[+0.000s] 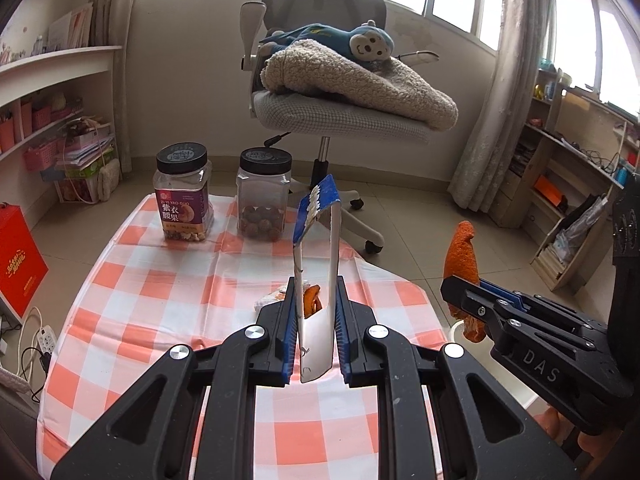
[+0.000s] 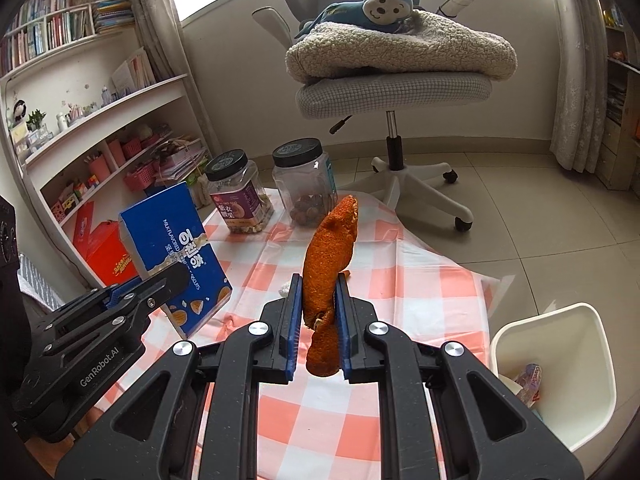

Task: Collect trash
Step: 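Carry the peel and box over the white bin and open both tools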

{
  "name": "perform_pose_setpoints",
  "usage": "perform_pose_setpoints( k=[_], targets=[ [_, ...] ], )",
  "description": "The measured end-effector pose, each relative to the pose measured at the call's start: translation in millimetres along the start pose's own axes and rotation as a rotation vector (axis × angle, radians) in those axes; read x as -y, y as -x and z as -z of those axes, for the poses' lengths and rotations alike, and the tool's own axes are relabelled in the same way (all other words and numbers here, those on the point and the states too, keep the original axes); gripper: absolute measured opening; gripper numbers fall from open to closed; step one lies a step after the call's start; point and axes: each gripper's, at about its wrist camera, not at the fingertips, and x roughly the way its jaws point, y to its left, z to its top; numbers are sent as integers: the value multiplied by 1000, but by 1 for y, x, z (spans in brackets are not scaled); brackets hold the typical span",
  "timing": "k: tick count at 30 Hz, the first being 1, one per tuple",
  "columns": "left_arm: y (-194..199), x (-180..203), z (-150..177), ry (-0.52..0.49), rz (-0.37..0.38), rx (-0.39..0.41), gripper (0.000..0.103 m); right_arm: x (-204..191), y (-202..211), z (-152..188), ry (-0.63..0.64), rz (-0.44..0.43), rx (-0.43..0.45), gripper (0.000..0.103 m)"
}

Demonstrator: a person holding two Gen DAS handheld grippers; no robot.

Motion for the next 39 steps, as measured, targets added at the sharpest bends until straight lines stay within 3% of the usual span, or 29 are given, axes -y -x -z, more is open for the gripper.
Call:
perform_pose_setpoints(
  k=[10,20,23,25,27,29,31,34,39],
  targets=[
    [-9,34,5,-51,43,-8,18,50,23,0,-59,90,31,15],
    [-27,77,13,-95,109,-42,18,123,52,8,-143,257,50,15],
    [-33,95,18,-114,137,-62,18,146,63,11,-184,304,58,20],
    [-37,107,20,-126,160,-72,18,161,70,14,-216,329,65,44],
    [-38,121,22,-140,182,-75,18,176,80,15,-254,351,89,54],
    [-41,136,24,-158,202,-79,18,189,90,16,-283,360,101,59],
    [-45,152,27,-174,221,-94,18,202,99,18,-320,373,117,71],
    [-53,174,34,-195,246,-130,18,219,113,18,-375,389,145,81],
    [-64,210,48,-228,287,-183,18,241,132,17,-445,393,191,88]
  ],
)
